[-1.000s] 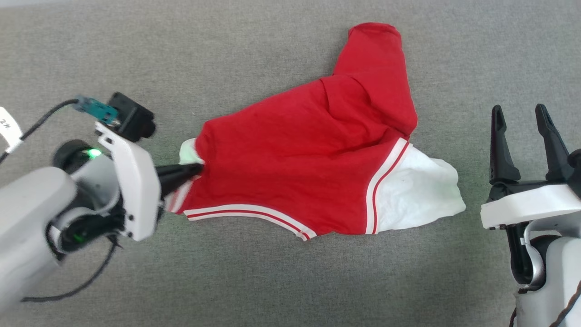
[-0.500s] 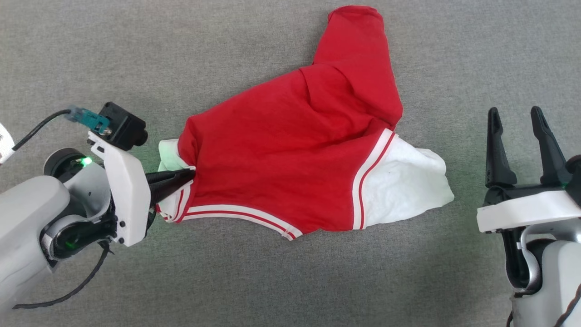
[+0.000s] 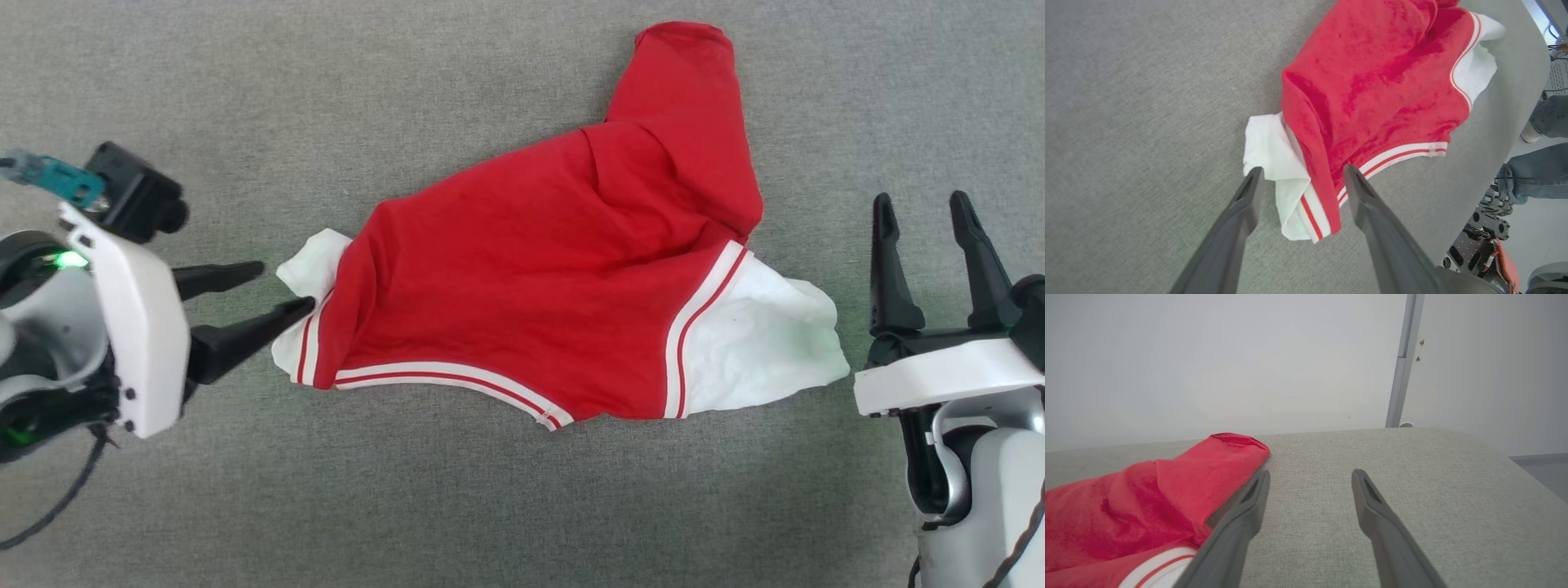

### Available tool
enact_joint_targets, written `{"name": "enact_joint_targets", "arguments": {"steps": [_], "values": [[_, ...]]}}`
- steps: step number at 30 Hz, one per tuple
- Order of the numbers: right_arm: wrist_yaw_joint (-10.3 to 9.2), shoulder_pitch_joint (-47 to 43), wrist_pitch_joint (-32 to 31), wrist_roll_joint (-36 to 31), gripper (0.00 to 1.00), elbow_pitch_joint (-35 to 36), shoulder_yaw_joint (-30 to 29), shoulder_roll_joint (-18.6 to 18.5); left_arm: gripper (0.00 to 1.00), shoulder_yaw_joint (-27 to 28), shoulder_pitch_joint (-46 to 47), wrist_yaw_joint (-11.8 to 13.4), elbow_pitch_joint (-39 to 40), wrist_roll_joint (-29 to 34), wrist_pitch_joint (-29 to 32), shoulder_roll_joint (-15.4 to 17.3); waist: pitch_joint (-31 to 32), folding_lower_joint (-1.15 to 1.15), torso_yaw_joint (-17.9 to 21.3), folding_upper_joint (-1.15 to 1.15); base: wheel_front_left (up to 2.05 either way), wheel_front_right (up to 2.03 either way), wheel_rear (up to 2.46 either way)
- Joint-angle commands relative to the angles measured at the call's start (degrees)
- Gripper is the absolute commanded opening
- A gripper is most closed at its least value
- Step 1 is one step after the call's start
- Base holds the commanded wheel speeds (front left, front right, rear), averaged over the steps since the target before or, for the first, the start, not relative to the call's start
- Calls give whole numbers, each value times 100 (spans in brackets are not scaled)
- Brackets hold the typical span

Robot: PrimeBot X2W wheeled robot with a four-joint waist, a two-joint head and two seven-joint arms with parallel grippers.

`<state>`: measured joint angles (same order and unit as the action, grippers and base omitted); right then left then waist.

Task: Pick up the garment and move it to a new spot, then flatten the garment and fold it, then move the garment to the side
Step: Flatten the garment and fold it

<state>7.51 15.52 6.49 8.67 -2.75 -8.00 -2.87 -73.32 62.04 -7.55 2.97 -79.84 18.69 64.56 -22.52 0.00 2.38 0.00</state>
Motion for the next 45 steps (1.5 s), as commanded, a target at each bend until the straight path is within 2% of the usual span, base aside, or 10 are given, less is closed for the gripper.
{"name": "enact_joint_targets", "arguments": {"steps": [1,19,35,36,37,38,39,40,41,45], "values": [[-4,47,-30,0,100,-26,2,-4,100,2,43,13,-28,-86,38,22,4,0,-5,0,0,0,0],[-4,-52,-36,62,100,87,104,-2,100,10,-135,13,-1269,-816,73,-341,-109,0,288,0,0,0,0],[-4,-38,-16,116,100,184,144,-2,100,179,-505,13,-1445,-1580,722,-387,-314,0,490,0,0,0,0],[-4,-33,-10,118,100,184,148,-2,96,186,-522,13,-1457,-1539,746,-402,-323,0,497,0,0,0,0],[-4,-30,-7,118,100,187,149,-3,81,199,-553,14,-1484,-1541,774,-421,-331,0,502,0,0,0,0],[-4,-26,-4,119,100,191,156,-3,49,206,-575,14,-1501,-1558,788,-439,-338,0,509,0,0,0,0],[-4,-25,-3,118,100,195,159,-3,40,219,-588,14,-1507,-1561,815,-457,-342,0,516,0,0,0,0],[-4,-25,-2,116,100,198,158,-3,11,238,-596,14,-1509,-1561,834,-472,-345,0,519,0,0,0,0],[-4,-27,-3,115,100,203,155,-3,0,263,-617,14,-1512,-1586,860,-484,-346,0,520,0,0,0,0],[-4,-59,-12,87,100,216,103,-2,0,453,-608,14,-1468,-1525,788,-451,-314,0,487,0,0,0,0]]}}
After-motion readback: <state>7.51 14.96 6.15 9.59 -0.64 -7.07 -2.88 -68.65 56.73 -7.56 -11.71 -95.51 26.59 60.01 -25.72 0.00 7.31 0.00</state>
